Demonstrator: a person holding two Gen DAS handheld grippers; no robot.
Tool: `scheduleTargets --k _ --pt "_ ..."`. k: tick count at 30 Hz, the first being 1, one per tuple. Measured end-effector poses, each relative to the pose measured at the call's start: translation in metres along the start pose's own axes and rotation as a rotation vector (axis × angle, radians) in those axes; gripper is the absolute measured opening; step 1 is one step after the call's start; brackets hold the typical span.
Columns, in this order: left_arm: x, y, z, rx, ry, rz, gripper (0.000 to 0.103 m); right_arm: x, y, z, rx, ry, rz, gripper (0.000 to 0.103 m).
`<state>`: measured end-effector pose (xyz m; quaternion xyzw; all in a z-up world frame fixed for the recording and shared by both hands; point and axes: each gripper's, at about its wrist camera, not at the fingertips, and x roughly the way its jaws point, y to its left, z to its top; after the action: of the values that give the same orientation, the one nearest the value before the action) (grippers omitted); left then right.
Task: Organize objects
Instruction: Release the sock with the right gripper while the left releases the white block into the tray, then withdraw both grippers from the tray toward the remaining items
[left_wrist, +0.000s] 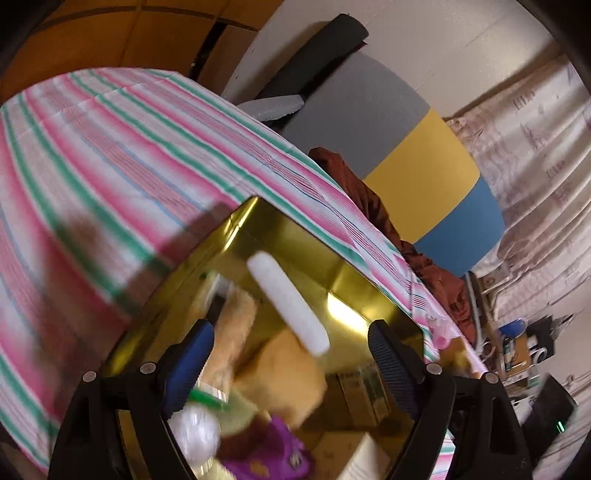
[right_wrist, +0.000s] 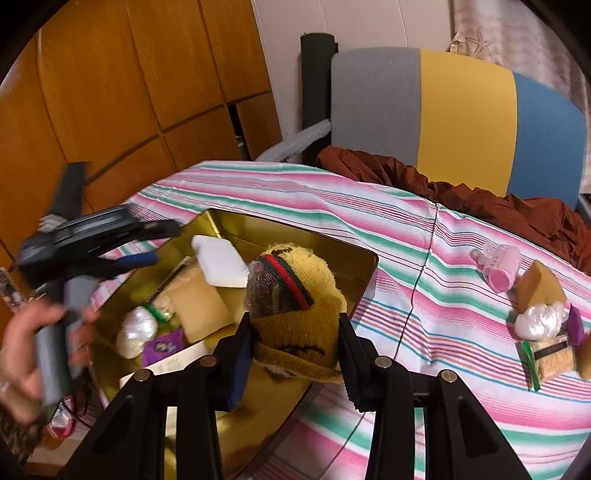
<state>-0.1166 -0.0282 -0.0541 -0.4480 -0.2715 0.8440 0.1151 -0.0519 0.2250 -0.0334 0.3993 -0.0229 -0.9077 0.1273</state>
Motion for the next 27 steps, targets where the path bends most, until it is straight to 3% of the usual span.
scheduleTargets --k 6,15,20,27 --pt "-0.019 -0.003 -0.023 0.025 -0.025 0.000 0.087 0.033 0.004 0.017 -0.011 0.030 -0.059 0.044" --pt "-0.021 0.004 -0.044 0.002 0.010 -0.025 0.086 0.060 -0.001 0.020 0.005 0.061 -0.110 0.052" --pt "-0.025 0.002 -0.048 0.024 0.004 -0.011 0.086 0.040 0.000 0.015 0.019 0.003 -0.103 0.063" --pt "-0.031 -0.019 -0.057 0.103 -0.008 -0.016 0.086 0.001 -0.006 -0.002 0.024 -0.063 -0.111 0.064"
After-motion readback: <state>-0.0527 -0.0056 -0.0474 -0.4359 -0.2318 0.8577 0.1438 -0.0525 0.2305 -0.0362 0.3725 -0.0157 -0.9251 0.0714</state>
